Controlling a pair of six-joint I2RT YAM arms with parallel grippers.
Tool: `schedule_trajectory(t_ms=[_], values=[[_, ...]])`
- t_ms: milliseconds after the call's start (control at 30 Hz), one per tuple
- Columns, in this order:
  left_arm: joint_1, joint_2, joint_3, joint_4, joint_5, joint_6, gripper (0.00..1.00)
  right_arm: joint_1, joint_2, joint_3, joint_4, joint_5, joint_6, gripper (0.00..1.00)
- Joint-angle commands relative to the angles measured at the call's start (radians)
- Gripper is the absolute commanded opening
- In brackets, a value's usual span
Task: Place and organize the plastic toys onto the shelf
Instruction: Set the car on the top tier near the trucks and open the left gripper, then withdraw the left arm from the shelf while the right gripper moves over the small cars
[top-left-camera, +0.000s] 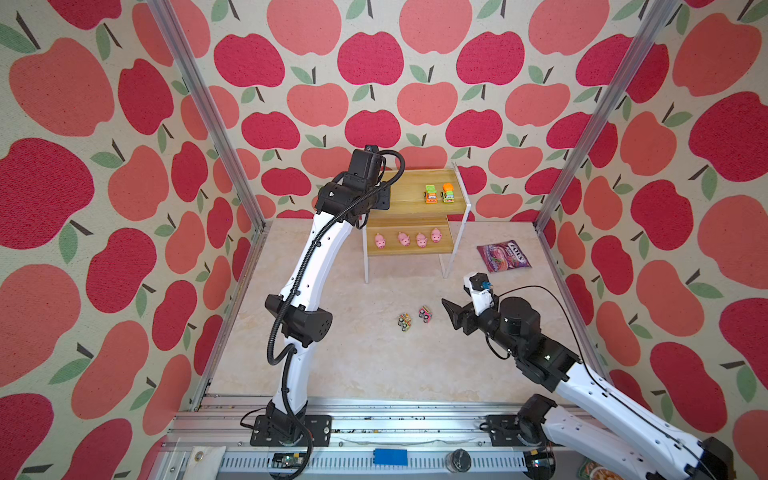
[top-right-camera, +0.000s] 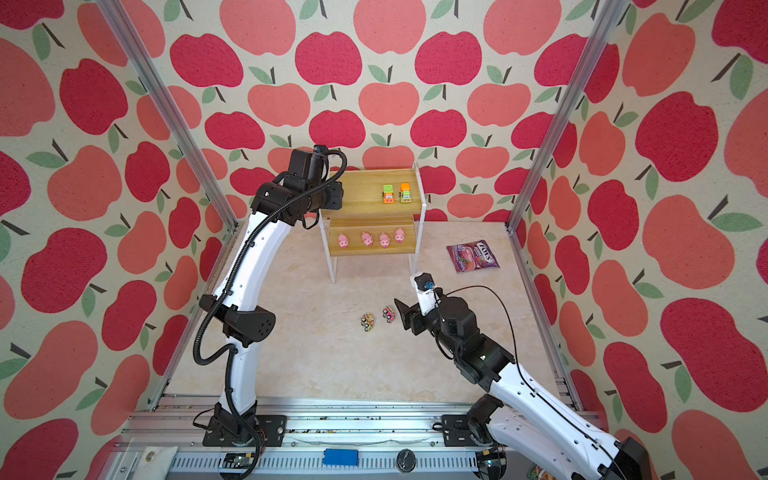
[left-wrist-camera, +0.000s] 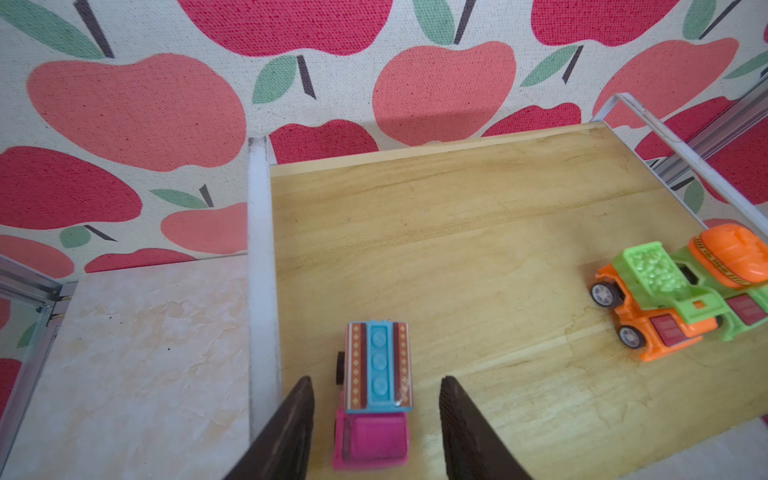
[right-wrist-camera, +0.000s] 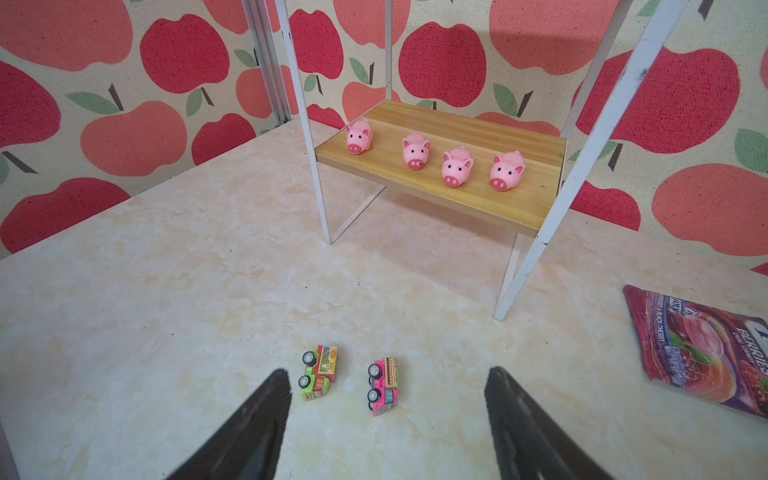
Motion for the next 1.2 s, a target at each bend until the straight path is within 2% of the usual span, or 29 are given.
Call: schedule_trajectory(t_ms=[0,333,500,1033,1167], values=[[0.005,-0.003,0.029,0.017,-0.021,0.001,0.61,-0.003,-0.008,-0.009,0.027,-0.008,0.002,0.77],[0.008,-0.046,0.029,0.046,-0.043,0.034,0.89,-0.003,0.001,0.013,0.016,0.002,-0.01,0.78],[0.025,-0.072,0.029,0.067,-0.035,0.05,1.0,-0.003,0.0,0.024,0.012,0.017,-0.02,0.78],[0.08,-0.211,0.017,0.12,0.074,0.034,0.99,-0.003,0.032,0.152,-0.059,0.084,-0.091,0.87],[0.139,-0.321,-0.102,0.136,0.155,-0.023,0.99,-0.003,0.097,0.2,-0.097,0.084,-0.095,0.88]])
